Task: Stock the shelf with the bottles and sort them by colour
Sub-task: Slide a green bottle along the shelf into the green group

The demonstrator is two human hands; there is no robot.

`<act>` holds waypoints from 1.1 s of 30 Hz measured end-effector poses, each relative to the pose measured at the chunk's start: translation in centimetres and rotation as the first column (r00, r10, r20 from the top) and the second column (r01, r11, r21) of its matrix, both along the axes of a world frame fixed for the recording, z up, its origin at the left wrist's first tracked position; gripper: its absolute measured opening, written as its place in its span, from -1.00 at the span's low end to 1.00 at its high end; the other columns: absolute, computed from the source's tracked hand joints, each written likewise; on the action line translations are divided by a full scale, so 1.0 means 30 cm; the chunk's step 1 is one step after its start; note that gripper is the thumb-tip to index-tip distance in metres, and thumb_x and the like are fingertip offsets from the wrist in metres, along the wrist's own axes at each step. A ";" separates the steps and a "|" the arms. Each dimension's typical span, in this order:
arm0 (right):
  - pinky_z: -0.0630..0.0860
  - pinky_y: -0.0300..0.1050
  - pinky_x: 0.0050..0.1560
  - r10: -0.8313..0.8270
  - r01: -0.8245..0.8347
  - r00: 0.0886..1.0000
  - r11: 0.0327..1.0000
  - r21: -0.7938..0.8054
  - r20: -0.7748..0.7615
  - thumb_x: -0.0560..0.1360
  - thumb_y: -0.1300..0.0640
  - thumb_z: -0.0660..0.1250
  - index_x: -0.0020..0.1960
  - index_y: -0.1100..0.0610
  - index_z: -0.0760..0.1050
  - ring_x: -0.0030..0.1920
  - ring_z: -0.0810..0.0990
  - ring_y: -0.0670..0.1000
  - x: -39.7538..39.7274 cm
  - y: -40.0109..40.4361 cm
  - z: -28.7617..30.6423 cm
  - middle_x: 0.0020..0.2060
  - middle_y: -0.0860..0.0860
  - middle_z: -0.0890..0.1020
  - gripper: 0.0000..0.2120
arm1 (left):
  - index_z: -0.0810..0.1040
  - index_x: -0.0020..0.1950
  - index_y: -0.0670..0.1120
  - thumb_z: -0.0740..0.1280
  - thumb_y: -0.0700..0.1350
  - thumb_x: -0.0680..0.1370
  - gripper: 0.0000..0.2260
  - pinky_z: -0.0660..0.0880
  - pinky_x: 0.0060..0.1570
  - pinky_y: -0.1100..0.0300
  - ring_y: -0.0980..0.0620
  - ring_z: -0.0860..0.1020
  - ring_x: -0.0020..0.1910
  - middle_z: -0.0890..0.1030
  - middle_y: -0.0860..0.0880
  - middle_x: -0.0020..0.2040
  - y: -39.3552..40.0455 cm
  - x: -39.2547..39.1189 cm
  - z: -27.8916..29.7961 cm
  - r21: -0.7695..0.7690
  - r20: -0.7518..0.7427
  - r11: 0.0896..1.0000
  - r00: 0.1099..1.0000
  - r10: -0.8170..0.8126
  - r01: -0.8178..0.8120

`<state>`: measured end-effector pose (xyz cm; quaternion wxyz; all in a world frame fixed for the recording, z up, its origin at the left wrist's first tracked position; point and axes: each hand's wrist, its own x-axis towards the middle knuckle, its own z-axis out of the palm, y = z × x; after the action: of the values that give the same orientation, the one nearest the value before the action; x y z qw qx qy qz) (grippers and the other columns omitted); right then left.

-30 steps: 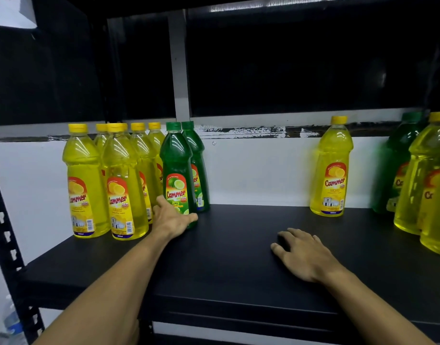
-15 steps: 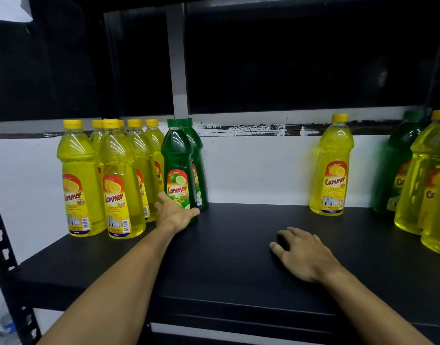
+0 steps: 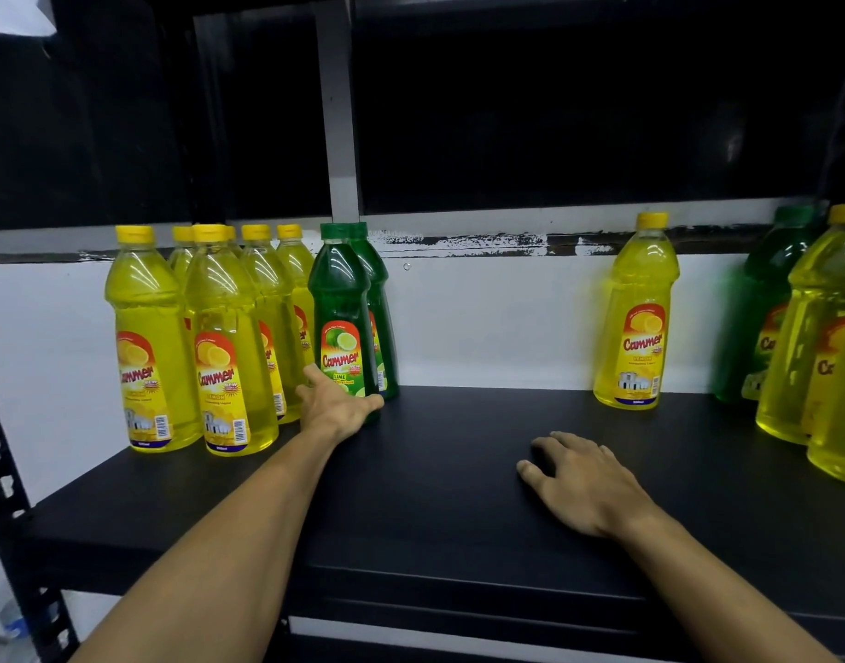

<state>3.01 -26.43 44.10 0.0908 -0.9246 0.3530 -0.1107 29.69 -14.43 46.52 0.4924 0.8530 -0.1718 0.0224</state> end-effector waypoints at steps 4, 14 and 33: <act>0.05 0.04 0.51 0.000 0.000 1.000 1.000 -0.002 0.004 0.59 -0.25 0.02 0.49 -0.01 0.26 0.51 0.16 0.03 0.004 -0.008 -0.004 0.51 -0.01 0.24 -0.45 | 0.07 0.45 -0.10 0.60 -0.04 0.34 -0.11 0.45 0.18 -0.05 -0.22 0.40 0.28 0.29 -0.20 0.35 0.001 0.001 0.003 0.000 -0.010 1.000 1.000 -0.013 0.013; 0.18 0.03 0.43 -0.010 0.011 1.000 1.000 -0.015 0.015 0.57 -0.26 0.03 0.40 -0.01 0.34 0.41 0.29 0.07 0.016 -0.005 0.006 0.40 -0.01 0.37 -0.49 | 0.09 0.41 -0.20 0.63 -0.01 0.29 -0.07 0.43 0.23 -0.05 -0.21 0.39 0.32 0.32 -0.21 0.36 0.045 -0.058 -0.023 0.009 0.027 1.000 1.000 -0.008 0.008; 0.48 -0.06 0.22 -0.041 -0.017 0.954 0.981 0.192 0.295 0.53 -0.09 0.32 0.25 0.08 0.52 0.15 0.55 -0.01 -0.175 -0.079 0.033 0.14 -0.02 0.59 -0.63 | 0.18 0.52 -0.09 0.32 0.18 0.54 -0.34 0.29 0.37 0.09 -0.06 0.30 0.45 0.31 -0.07 0.48 -0.106 -0.494 -0.046 0.469 0.158 0.759 0.803 -0.575 0.451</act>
<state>-2.25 -28.80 45.08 0.2311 -0.8820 0.3500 -0.2147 14.86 -17.61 45.15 0.2587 0.8420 -0.4727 -0.0255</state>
